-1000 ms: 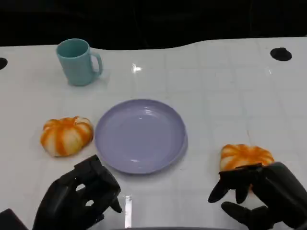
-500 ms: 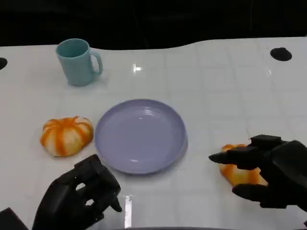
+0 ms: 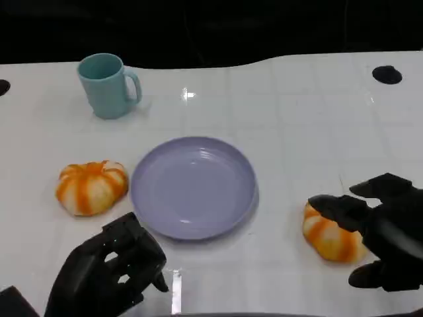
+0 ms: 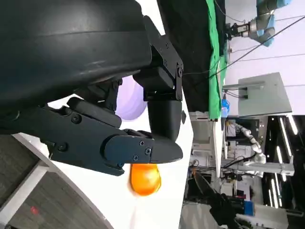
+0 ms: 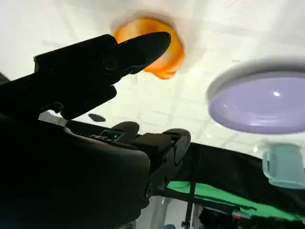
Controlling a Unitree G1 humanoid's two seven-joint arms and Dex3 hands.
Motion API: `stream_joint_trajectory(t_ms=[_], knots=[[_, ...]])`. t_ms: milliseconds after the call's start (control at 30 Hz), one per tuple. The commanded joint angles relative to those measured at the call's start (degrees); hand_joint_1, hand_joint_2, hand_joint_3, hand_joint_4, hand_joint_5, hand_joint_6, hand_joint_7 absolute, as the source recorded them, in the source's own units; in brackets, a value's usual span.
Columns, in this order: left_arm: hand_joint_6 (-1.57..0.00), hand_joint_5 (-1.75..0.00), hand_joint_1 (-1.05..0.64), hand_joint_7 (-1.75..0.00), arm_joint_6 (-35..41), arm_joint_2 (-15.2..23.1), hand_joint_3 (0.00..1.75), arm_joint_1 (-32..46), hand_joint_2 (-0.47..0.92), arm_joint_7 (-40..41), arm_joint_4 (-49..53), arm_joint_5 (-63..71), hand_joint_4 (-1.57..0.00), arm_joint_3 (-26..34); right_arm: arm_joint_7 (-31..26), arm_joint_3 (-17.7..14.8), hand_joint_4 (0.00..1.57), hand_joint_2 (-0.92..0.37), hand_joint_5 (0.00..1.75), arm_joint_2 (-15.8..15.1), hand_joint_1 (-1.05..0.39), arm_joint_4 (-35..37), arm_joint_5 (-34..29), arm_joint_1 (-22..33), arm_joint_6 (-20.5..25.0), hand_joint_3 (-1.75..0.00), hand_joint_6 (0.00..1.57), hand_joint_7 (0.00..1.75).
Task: Grasp the bread from the table and place it into the plate.
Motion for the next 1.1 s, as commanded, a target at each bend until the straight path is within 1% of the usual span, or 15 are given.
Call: stream_joint_trajectory(t_ms=[33, 267, 467, 633, 833, 967, 1100], knots=[[-0.55, -1.75, -0.54, -1.55, 0.24, 0.50, 0.34, -0.06, 0.92, 0.31, -0.16, 0.18, -0.64, 0.25, 0.24, 1.28, 0.08, -0.81, 0.37, 0.59, -0.68, 1.11, -2.16, -1.32, 1.46, 0.00, 0.26, 0.00], [-0.55, -1.75, -0.55, -1.55, 0.60, 0.23, 0.33, 0.14, 0.92, 0.85, -0.67, 0.41, -0.64, 0.12, -4.12, 3.85, 0.10, -0.79, 0.39, 0.76, -0.67, 8.59, -4.37, -4.30, 1.07, 0.00, 0.30, 0.01], [-0.55, -1.75, -0.56, -1.55, 0.91, 0.17, 0.33, 0.13, 0.92, 0.89, -1.06, 0.32, -0.65, 0.01, -6.24, 6.41, 0.09, -0.79, 0.38, 1.35, -0.65, 15.71, -5.42, -7.73, 1.98, 0.00, 0.30, 0.01], [-0.56, -1.75, -0.56, -1.55, 0.81, 0.19, 0.34, 0.11, 0.92, 0.83, -1.03, 0.30, -0.65, 0.08, -8.56, 8.72, 0.10, -0.76, 0.37, 2.05, -0.60, 21.74, -6.05, -10.49, 2.73, 0.00, 0.29, 0.00], [-0.57, -1.75, -0.57, -1.54, 1.04, 0.20, 0.32, 0.34, 0.92, 1.15, -1.42, 0.46, -0.65, 0.04, -10.42, 12.28, 0.10, -0.78, 0.36, 3.19, -0.59, 29.10, -7.28, -14.22, 4.30, -0.01, 0.28, 0.00], [-0.56, -1.75, -0.57, -1.54, 1.18, 0.21, 0.32, 0.40, 0.92, 0.93, -1.48, 0.09, -0.65, 0.06, -11.50, 14.00, 0.11, -0.78, 0.35, 4.22, -0.59, 33.36, -7.31, -16.56, 5.42, -0.01, 0.29, 0.00], [-0.56, -1.75, -0.57, -1.52, 0.82, 0.28, 0.31, 0.46, 0.92, 0.60, -1.31, -0.06, -0.64, 0.11, -14.65, 15.95, 0.14, -0.80, 0.35, 5.59, -0.59, 39.77, -6.87, -19.42, 5.68, -0.01, 0.30, 0.01]])
